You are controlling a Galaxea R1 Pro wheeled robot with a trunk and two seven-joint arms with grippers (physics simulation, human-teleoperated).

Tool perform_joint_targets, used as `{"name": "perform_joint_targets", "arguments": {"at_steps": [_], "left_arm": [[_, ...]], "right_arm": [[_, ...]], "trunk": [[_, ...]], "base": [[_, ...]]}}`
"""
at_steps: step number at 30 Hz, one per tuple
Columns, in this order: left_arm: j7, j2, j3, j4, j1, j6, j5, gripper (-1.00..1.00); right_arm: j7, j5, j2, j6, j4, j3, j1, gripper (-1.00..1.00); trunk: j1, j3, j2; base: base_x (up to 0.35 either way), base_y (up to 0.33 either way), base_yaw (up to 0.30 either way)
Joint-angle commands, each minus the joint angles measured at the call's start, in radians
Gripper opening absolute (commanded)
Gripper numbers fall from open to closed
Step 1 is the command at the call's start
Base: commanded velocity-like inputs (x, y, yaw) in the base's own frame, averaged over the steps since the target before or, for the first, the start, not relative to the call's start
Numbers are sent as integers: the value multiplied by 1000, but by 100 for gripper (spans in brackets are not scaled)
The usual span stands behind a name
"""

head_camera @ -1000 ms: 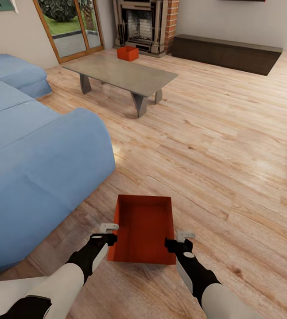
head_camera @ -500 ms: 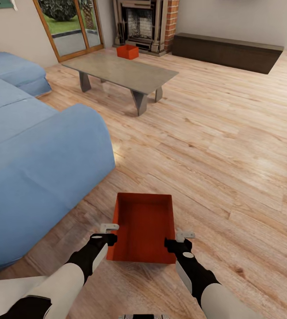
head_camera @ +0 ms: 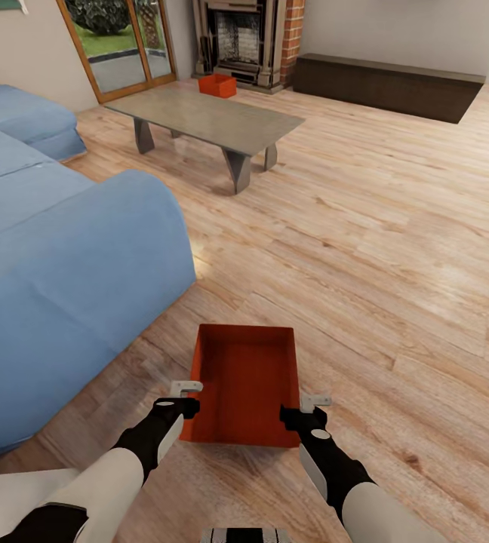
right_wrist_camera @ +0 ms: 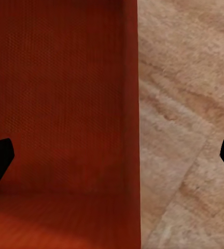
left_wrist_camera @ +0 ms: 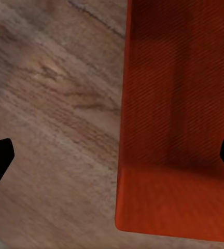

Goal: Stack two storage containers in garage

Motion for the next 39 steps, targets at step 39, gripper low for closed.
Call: {"name": "perform_joint_targets", "arguments": {"at_steps": [39], "left_arm": [[8, 4, -6, -20, 0, 4, 9, 100]], "right_arm": [[-6, 3, -6, 5, 0, 9, -1, 100]], "trunk": [[77, -63, -140]], "base": [[0, 0, 0]]}}
